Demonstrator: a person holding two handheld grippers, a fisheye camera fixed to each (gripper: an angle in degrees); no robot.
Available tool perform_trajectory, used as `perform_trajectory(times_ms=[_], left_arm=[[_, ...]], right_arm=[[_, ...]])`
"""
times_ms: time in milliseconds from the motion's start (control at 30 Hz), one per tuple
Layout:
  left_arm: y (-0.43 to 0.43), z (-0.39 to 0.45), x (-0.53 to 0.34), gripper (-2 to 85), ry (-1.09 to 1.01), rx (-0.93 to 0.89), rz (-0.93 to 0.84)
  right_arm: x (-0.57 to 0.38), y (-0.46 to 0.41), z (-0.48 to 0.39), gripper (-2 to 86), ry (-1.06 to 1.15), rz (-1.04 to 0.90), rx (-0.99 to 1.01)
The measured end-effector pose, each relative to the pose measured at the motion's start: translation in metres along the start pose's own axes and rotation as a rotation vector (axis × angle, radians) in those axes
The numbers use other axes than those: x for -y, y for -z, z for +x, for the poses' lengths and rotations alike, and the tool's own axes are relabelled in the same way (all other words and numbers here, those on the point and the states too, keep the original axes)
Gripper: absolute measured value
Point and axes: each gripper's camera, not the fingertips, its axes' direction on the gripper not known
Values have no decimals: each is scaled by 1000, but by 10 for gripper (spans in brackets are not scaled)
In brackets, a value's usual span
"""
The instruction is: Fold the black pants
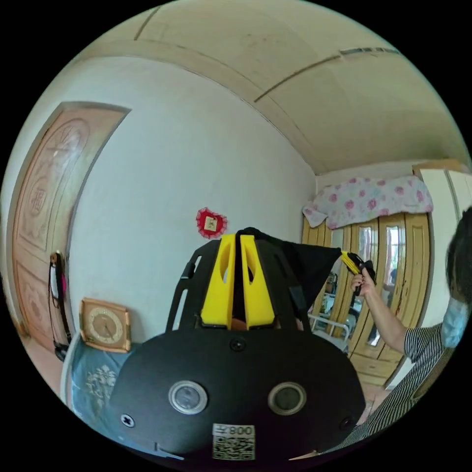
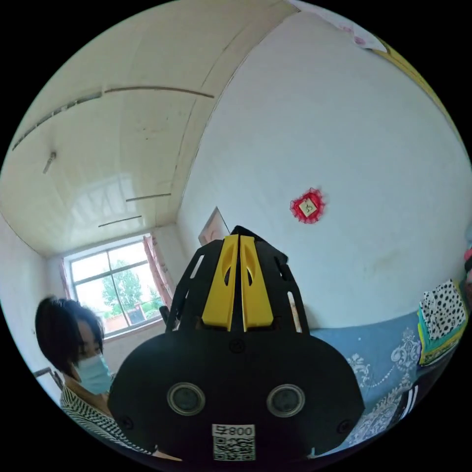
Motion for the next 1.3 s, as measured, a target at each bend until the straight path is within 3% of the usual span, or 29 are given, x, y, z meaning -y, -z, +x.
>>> perform_trajectory(times_ms=[100,200,300,367,433,533,633,767,1033,1300], left_arm=[[8,-27,-20,17,-28,19,-73],[16,-77,-84,14,59,62,-274],[24,-136,-191,8,282,181,-643],[52,-173,-281,5,551,313,-904],[82,-188,-323,4,759,298,-915],[114,-201,-345,4,925,330,-844],[108,-219,-345,7,951,340,-866],[64,-254,-331,21,902,278,-900],[-37,-322,-302,40,775,163,-975],[-88,-402,-278,75,720,293,-991]], right_arm=[[-59,-16,23,1,-10,-97,-35],[-167,-33,89,2,-198,-265,-142],[-322,-42,180,1,-588,-520,-288],[-438,-33,228,0,-909,-731,-400],[-480,-23,236,0,-1005,-802,-485],[-486,-33,234,0,-967,-871,-575],[-469,-71,239,0,-846,-950,-648],[-447,-150,250,1,-667,-1002,-649],[-428,-269,304,17,-558,-955,-721],[-436,-350,355,58,-650,-875,-709]])
